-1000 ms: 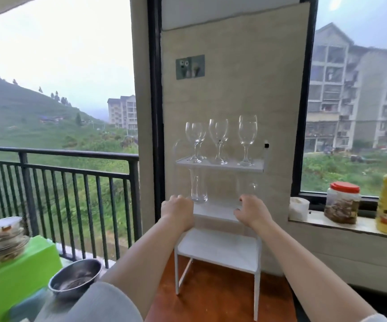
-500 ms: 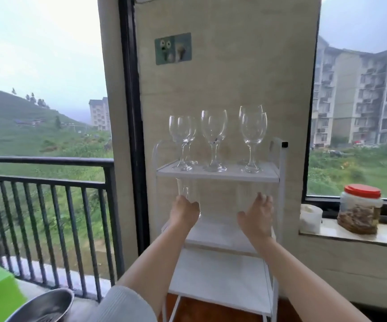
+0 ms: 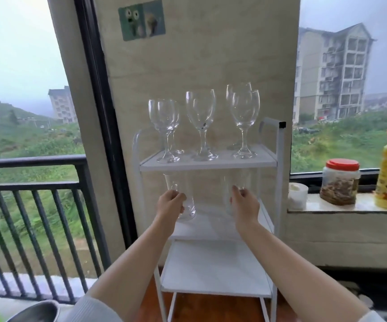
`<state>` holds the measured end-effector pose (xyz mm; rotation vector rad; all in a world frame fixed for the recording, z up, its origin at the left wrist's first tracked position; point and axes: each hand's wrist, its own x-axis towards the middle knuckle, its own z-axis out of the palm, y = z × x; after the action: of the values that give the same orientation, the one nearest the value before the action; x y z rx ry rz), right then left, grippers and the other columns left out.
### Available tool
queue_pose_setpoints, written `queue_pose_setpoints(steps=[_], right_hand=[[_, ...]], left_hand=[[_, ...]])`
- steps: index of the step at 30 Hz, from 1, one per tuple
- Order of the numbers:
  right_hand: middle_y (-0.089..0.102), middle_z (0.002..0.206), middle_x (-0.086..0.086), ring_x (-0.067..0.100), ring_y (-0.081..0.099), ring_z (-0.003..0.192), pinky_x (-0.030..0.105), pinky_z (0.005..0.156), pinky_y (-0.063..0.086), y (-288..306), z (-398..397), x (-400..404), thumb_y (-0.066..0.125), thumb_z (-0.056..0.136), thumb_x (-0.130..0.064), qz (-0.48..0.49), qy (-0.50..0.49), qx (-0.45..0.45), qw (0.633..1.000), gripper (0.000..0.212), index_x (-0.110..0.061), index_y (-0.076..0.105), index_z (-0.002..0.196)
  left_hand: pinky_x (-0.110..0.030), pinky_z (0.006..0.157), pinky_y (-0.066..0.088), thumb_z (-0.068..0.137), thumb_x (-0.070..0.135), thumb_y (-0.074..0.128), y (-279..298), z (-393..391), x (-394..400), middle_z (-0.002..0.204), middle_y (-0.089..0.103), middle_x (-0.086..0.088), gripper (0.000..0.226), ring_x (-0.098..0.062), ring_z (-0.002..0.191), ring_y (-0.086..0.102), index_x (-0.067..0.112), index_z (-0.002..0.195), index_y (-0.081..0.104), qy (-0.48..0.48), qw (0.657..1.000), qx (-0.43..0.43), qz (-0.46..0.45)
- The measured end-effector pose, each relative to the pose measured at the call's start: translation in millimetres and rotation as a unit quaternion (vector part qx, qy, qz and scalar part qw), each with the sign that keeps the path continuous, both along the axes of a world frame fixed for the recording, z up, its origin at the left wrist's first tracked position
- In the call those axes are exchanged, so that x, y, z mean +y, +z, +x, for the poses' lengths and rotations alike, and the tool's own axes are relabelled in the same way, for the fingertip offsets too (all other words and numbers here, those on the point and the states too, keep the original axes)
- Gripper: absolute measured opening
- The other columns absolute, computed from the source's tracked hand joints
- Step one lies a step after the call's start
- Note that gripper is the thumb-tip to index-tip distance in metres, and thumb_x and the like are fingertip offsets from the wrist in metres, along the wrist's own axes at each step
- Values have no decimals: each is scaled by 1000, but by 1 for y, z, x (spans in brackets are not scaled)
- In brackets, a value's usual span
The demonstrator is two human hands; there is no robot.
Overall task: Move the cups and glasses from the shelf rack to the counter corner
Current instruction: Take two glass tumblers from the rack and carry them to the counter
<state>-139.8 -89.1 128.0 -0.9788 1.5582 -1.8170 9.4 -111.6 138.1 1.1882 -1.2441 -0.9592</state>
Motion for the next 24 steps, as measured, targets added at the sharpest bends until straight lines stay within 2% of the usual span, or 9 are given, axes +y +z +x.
queue_pose_setpoints(steps=[3, 6, 9, 11, 14, 17, 20, 24], right_hand=[[25, 56, 4, 17, 24, 57, 29, 53, 19, 6, 6, 19, 50, 82, -13, -17, -6, -39, 999, 42, -17, 23, 49], [21, 55, 2, 15, 18, 54, 27, 47, 16, 9, 14, 45, 49, 79, -9, -17, -25, -40, 999, 42, -19, 21, 49], [23, 54, 0, 14, 19, 52, 22, 38, 16, 6, 17, 76, 53, 77, -9, -31, -57, -86, 994, 41, -19, 25, 49], [21, 54, -1, 13, 18, 52, 23, 41, 15, 2, 19, 106, 54, 74, -7, -62, -89, -137, 985, 42, -21, 24, 48], [20, 48, -2, 12, 17, 45, 22, 42, 15, -6, 11, 154, 54, 69, -3, -92, -138, -165, 972, 43, -20, 24, 44], [20, 38, -5, 9, 17, 37, 19, 39, 16, -9, -3, 204, 51, 68, 0, -119, -170, -160, 965, 41, -16, 26, 40], [20, 31, -11, 7, 16, 34, 17, 36, 17, -9, -26, 252, 51, 69, 1, -135, -216, -192, 948, 48, -19, 27, 33], [22, 26, -14, 4, 17, 27, 16, 32, 18, -15, -73, 331, 53, 71, -1, -133, -289, -198, 927, 42, -17, 28, 41]], left_hand=[[-18, 39, 34, 83, -6, 47, -1, 8, 11, 40, 31, 5, 38, -9, 34, 31, 13, 52, 35, -17, 999, 41, -9], [-11, 31, 36, 84, -2, 48, 5, 13, 28, 24, 30, 12, 37, -3, 21, 28, 12, 51, 38, -28, 998, 47, -12], [-15, 37, 31, 81, 8, 52, 6, 13, 49, 38, 32, 1, 37, -7, 22, 31, 15, 49, 34, -12, 999, 39, -25], [-27, 49, 23, 76, 12, 52, 3, 12, 68, 49, 25, -2, 38, -16, 38, 27, 18, 48, 27, -6, 998, 30, -48], [-30, 50, 13, 74, 4, 47, -8, 7, 95, 52, 19, 0, 42, -15, 51, 17, 21, 47, 19, -33, 996, 29, -78], [-29, 49, 12, 74, 4, 47, -20, -11, 122, 51, 18, 1, 42, -15, 50, 17, 21, 46, 19, -78, 994, 21, -75], [-28, 49, 13, 74, 4, 49, -31, -46, 151, 47, 19, 2, 44, -14, 49, 17, 20, 45, 21, -123, 989, 26, -78], [-28, 47, 19, 76, 8, 52, -52, -115, 213, 46, 24, 2, 42, -13, 48, 22, 20, 44, 28, -198, 977, 35, -63]])
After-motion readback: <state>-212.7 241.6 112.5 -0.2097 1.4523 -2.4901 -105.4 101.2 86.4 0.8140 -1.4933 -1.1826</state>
